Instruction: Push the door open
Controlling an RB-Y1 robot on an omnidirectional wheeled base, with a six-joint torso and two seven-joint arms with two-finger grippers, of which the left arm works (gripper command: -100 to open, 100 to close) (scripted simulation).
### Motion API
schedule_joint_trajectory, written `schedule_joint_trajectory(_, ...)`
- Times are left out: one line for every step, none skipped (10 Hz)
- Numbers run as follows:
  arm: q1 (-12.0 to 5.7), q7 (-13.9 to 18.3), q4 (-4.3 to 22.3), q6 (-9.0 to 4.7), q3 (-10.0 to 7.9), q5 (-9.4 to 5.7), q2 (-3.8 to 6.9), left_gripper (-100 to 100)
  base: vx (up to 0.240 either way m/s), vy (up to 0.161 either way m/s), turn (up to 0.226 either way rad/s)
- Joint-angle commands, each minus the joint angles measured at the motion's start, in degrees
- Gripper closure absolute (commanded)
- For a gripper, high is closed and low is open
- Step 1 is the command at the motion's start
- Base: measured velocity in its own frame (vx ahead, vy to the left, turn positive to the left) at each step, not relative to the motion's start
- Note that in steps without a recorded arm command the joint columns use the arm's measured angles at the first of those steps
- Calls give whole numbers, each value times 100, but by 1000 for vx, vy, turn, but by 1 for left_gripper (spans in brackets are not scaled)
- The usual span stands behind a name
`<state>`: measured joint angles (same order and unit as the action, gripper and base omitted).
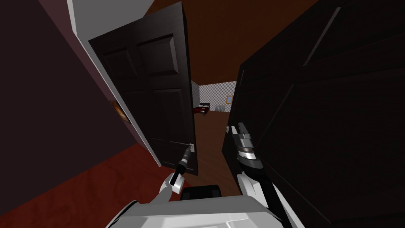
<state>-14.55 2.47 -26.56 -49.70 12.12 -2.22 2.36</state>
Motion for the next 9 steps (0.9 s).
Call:
schedule_joint_trajectory(31, -68, -153, 11, -111, -54, 105, 100, 157, -74, 18)
schedule_joint_trajectory(28, -108, -151, 12, -163, -80, 129, 100, 165, -77, 55)
schedule_joint_trajectory(25, -150, -150, 14, -217, -108, 151, 100, 166, -75, 72)
schedule_joint_trajectory(22, -197, -148, 15, -278, -139, 170, 100, 178, -69, 116)
schedule_joint_trajectory(22, -197, -148, 15, -278, -139, 170, 100, 136, -15, 63)
schedule_joint_trajectory(25, -150, -161, 31, -263, -147, 153, -100, -96, 0, 69)
schedule_joint_trajectory(22, -145, -164, 41, -266, -152, 145, -100, -205, -20, 40)
schedule_joint_trajectory(17, -134, -172, 64, -272, -163, 126, -100, -214, -23, 35)
schedule_joint_trajectory(8, -116, -184, 100, -281, -181, 85, -100, -273, -45, 64)
